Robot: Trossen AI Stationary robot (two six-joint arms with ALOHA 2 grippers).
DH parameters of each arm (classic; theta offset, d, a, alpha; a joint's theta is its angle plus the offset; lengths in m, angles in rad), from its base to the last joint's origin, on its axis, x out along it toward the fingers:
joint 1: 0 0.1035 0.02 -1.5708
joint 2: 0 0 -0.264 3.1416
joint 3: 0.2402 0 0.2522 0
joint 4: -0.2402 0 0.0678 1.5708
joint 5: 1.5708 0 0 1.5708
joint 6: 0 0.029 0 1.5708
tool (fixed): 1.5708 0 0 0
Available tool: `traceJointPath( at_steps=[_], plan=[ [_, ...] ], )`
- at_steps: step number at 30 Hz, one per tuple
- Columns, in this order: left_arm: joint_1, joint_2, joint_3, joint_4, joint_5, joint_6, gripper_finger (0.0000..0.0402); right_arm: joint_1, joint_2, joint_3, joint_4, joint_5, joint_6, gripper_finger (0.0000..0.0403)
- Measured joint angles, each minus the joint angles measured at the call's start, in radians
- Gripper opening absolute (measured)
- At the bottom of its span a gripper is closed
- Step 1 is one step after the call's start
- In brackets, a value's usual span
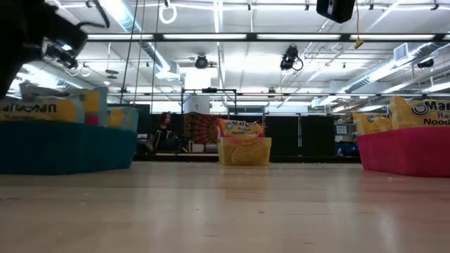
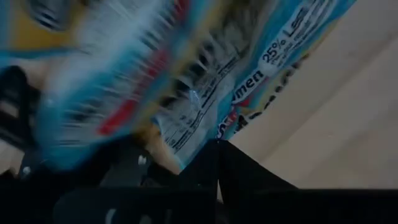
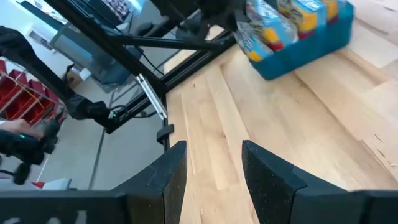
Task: Sort Maruchan noodles
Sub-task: Put the blue noodle pack into the blue bin
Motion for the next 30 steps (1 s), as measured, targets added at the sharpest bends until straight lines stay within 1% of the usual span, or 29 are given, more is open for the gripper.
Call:
traceJointPath(
  at_steps=[2,4,6,8,10,12,13,15,18,21,24,27,30],
  plan=[
    [0.024,-0.023,0.043,-0.039,-0.003,0.004,0.0009,0.002,0.006,0.0,0.001,0.0,0.001,0.016],
    [0.057,-0.047,0.099,-0.064,-0.049,0.017,0.001,0.001,0.007,0.0,0.005,0.001,-0.003,0.016],
    [0.094,-0.067,0.159,-0.038,-0.108,0.073,0.001,-0.004,0.007,0.0,0.009,0.007,-0.01,0.016],
    [0.138,-0.071,0.213,0.012,-0.14,0.152,0.001,-0.013,0.007,0.0,0.012,0.007,-0.024,0.016],
    [0.188,-0.069,0.242,0.062,-0.129,0.239,0.0011,-0.026,0.007,0.0,0.016,0.007,-0.029,0.016],
    [0.246,-0.058,0.246,0.087,-0.067,0.29,0.0011,-0.038,0.007,0.0,0.015,0.006,-0.025,0.016],
    [0.275,-0.045,0.243,0.079,-0.036,0.304,0.0011,-0.043,0.007,0.0,0.015,-0.002,-0.023,0.016],
    [0.302,-0.026,0.228,0.047,-0.008,0.33,0.0011,-0.048,0.007,0.0,0.016,-0.031,-0.013,0.016],
    [0.297,-0.024,0.192,0.018,-0.004,0.347,0.0011,-0.049,0.007,0.0,0.007,-0.06,0.002,0.016],
    [0.262,-0.022,0.148,0.012,0.008,0.328,0.0011,-0.045,0.007,0.0,0.002,-0.072,0.002,0.016],
    [0.213,-0.022,0.109,0.067,0.004,0.318,0.0011,-0.045,0.007,0.0,-0.004,-0.074,-0.002,0.016],
    [0.165,-0.022,0.093,0.108,-0.041,0.301,0.0011,-0.046,0.007,0.0,-0.007,-0.074,-0.002,0.016],
    [0.149,-0.022,0.094,0.107,-0.088,0.299,0.0011,-0.051,0.007,0.0,-0.007,-0.074,0.002,0.016]
  ],
)
